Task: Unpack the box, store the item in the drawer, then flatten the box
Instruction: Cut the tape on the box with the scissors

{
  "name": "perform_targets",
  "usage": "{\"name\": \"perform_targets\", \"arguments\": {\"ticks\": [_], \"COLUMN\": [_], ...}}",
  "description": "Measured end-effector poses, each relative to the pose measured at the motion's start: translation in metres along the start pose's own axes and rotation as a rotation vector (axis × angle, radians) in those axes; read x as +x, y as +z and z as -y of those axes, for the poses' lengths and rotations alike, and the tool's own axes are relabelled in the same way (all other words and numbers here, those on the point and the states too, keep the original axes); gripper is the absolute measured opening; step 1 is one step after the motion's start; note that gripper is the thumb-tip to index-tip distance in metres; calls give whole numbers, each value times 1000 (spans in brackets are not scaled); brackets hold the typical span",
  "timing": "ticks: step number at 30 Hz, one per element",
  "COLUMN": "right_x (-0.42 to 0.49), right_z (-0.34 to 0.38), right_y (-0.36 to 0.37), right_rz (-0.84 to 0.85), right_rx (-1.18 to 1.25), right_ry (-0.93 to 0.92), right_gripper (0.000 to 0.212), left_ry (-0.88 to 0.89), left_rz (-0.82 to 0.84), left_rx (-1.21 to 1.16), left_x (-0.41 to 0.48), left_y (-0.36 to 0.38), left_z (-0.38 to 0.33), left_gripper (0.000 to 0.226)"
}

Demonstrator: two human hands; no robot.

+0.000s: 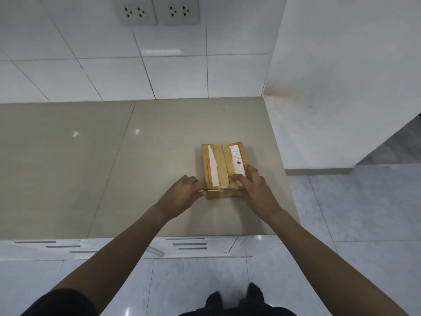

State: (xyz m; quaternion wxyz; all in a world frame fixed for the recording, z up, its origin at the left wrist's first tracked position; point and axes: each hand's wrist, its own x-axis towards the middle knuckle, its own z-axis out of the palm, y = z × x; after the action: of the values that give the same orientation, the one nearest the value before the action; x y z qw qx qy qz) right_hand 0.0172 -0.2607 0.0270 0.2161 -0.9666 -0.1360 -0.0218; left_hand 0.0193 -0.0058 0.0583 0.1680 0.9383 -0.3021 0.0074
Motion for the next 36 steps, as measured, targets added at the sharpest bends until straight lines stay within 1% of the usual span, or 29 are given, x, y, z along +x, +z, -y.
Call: {"name": "perform_targets", "arguments": {"ticks": [3, 4, 5, 6, 7, 8, 9, 11, 13, 17, 19, 20, 22, 24, 26, 28, 29, 32, 34, 35, 36], "right_x": [-1, -1, -1, -1, -1, -1, 0, 1, 0, -6, -11, -13, -18, -21, -23, -25, -27, -38, -44, -45, -46], "right_z": [-2, -2, -1, 0, 1, 3, 5, 10, 11, 11, 11, 12, 14, 17, 20, 25, 29, 49, 64, 69, 73], "right_y": [-5, -7, -9, -10, -11, -11, -12, -11, -7, 0, 3, 3, 4, 5, 7, 9, 9, 6, -4, -9, -13], "right_rz": [28, 37, 46, 47, 34, 6, -30, -92, -133, -182, -216, -230, -267, -281, -265, -215, -192, -200, -218, -214, -217], "right_rx": [-27, -43, -55, -79, -130, -207, -287, -391, -404, -388, -395, -391, -362, -321, -280, -205, -145, 96, 343, 489, 632], "right_ry": [-20, -25, -22, -21, -28, -38, -46, -84, -150, -216, -246, -270, -341, -424, -499, -518, -490, -304, -104, 3, 105], "right_gripper": [51, 51, 49, 48, 46, 44, 42, 40, 36, 34, 33, 32, 26, 22, 21, 24, 28, 38, 32, 27, 24], "left_ry": [34, 46, 28, -46, -164, -299, -425, -633, -731, -728, -713, -722, -752, -677, -598, -614, -629, -577, -556, -536, -501], "left_rz": [-6, -35, -104, -204, -307, -373, -387, -285, -162, -52, 8, 6, -62, -136, -175, -178, -156, -37, 46, 70, 65], "left_rx": [-61, -67, -74, -84, -85, -74, -45, 43, 83, 63, 66, 53, -8, -114, -351, -599, -668, -653, -630, -581, -480], "left_x": [-3, -4, -4, -5, -7, -10, -12, -20, -27, -32, -33, -34, -35, -33, -26, -14, -10, -6, -4, -3, -1], "left_y": [-5, -6, -8, -10, -10, -8, -2, 16, 34, 47, 46, 45, 40, 33, 26, 15, 11, 9, 11, 13, 13], "left_z": [-8, -11, -13, -14, -12, -7, 1, 13, 15, 2, 0, -1, -8, -18, -30, -45, -49, -45, -35, -31, -32], "left_gripper": [21, 19, 18, 18, 19, 19, 20, 25, 30, 29, 40, 44, 41, 47, 52, 41, 36, 40, 43, 44, 48]}}
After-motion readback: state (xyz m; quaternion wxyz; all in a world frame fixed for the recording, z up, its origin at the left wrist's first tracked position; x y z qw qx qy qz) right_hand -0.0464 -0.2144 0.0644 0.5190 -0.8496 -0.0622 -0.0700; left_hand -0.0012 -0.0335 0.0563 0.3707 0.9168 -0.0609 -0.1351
